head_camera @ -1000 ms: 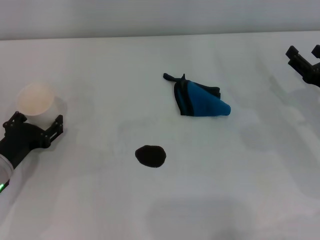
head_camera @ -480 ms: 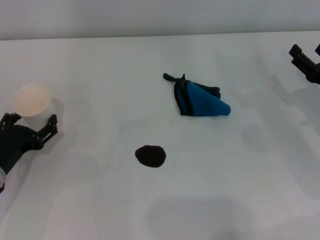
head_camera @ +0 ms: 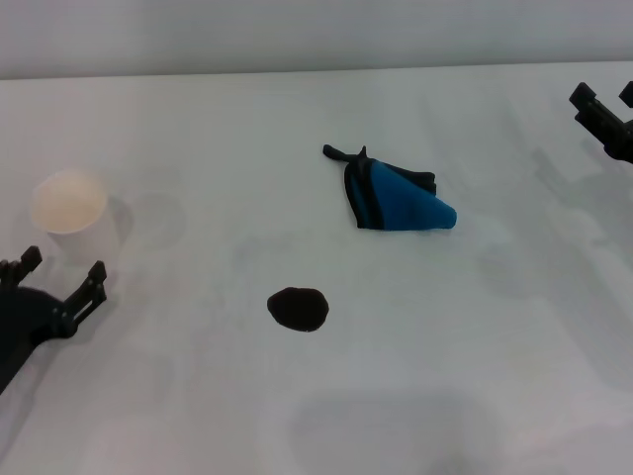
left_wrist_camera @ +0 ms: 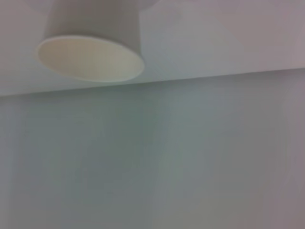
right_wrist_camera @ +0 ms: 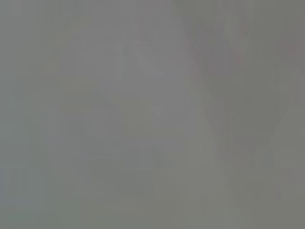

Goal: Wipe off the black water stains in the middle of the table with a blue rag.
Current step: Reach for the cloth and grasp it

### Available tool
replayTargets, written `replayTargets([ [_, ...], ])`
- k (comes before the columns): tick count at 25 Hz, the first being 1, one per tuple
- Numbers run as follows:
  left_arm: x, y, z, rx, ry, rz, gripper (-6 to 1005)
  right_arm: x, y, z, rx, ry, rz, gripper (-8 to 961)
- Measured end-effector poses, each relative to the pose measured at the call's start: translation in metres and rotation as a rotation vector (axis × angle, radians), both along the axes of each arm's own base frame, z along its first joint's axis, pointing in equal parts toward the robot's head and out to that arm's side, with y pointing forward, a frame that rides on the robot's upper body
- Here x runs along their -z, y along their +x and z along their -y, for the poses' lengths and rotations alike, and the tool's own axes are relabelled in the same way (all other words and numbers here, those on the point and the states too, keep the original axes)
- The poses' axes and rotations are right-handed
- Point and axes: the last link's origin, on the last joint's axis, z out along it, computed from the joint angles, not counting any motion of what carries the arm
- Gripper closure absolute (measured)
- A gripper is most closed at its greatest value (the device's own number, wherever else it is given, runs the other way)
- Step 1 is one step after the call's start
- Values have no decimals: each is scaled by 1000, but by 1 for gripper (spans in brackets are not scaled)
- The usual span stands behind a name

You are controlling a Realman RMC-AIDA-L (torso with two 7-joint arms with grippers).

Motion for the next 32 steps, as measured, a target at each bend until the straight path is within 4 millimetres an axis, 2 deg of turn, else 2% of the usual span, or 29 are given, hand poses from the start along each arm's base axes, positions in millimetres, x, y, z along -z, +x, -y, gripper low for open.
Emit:
replayTargets([
  [6,-10,-8,29,-31,65,120,121,-9,-5,-4,-39,-94,-66,171],
  [9,-20,-16,38,-88,121,200,121,-22,-20,-16,-118,-229,-62,172],
  [14,-24,-19,38,-125,135,255,122,-32,-63,-46,-203,-515,69,173],
  [17,-25,-18,36,-119,135,262,123,-25,-86,-58,-189,-615,169,174],
  [24,-26,-12,29,-93,138,266,123,1,-129,-78,41,-833,535,174],
  [29,-26,-10,26,-82,138,268,123,23,-160,-82,27,-875,629,173],
  [32,-27,-7,23,-69,139,271,123,40,-170,-84,7,-884,654,173],
])
